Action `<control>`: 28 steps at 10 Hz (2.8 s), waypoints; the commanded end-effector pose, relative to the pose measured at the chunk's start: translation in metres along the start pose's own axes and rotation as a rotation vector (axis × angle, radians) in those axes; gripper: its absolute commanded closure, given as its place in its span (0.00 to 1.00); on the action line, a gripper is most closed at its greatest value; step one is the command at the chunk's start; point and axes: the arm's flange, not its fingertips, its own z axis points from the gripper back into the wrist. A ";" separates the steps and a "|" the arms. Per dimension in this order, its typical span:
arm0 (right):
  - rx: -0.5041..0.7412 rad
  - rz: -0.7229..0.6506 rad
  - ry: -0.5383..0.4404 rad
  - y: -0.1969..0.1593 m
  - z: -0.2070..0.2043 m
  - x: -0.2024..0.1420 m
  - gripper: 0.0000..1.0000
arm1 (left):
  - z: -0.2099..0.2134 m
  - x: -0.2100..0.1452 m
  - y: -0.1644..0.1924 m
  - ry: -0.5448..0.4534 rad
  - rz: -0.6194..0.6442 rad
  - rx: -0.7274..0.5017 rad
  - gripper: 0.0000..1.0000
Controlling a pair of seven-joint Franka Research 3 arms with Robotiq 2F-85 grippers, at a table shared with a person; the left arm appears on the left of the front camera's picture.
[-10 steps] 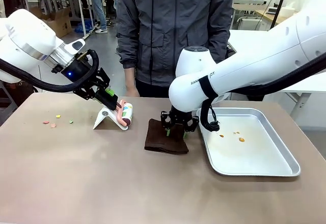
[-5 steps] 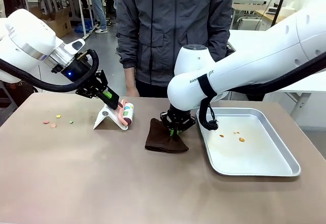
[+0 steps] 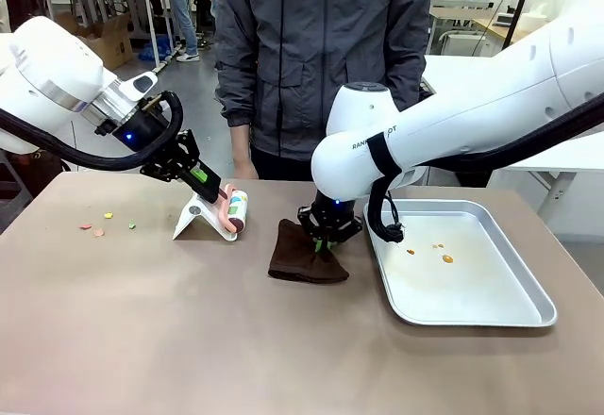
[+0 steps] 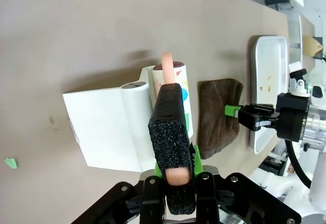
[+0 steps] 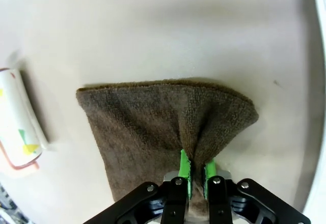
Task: Clean the surface of the table.
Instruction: Hold the Lint Roller with your left hand and the towel with your right hand.
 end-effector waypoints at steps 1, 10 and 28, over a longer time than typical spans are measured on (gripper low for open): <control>0.155 -0.029 0.073 -0.021 -0.003 0.000 1.00 | 0.009 -0.003 -0.004 -0.038 -0.026 -0.072 1.00; 1.232 0.102 0.374 -0.123 0.053 -0.010 1.00 | 0.085 -0.048 0.021 -0.046 -0.053 -0.487 1.00; 1.582 -0.292 -0.118 -0.541 0.059 -0.132 1.00 | 0.227 -0.240 0.273 -0.321 0.115 -0.746 1.00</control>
